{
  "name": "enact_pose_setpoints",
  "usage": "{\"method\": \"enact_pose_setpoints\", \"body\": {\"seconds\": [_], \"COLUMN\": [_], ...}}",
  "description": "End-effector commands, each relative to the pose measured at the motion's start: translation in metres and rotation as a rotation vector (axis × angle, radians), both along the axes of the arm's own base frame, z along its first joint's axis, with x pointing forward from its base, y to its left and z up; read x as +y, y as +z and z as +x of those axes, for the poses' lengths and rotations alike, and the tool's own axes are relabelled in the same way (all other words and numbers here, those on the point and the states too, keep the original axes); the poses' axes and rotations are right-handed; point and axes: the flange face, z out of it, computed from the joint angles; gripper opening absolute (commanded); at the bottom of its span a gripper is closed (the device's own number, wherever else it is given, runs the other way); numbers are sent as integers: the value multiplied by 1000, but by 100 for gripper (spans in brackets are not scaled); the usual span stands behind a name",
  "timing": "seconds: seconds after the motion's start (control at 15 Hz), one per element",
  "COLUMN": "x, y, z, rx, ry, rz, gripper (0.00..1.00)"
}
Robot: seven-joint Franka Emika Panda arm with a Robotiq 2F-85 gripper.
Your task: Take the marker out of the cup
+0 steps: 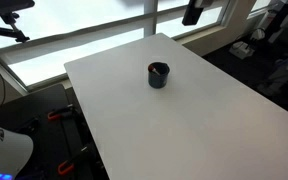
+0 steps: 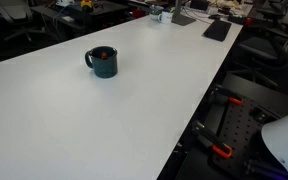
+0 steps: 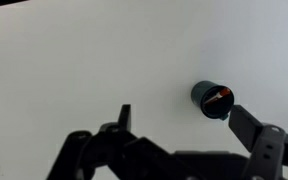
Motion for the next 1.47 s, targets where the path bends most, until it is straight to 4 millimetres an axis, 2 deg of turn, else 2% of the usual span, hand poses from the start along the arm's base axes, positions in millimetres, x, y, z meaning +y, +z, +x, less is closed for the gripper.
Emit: {"method": "enact_pose_setpoints", "body": {"seconds": [0.0,0.2,0.4,0.47,0.67,1.0,1.2,1.4], "x": [0,7,20,15,21,19,29,38], "y": [0,-9,-28,-21,-37,-34,-48,-69], "z": [0,27,57,34,55,57,84,123], "rx": [0,5,33,24,50,43,64,63], "ry": [0,7,25,28,42,40,41,-37], "rz": [0,2,-4,-6,-11,-15,-6,1], "gripper": [100,100,100,100,100,100,100,100]}}
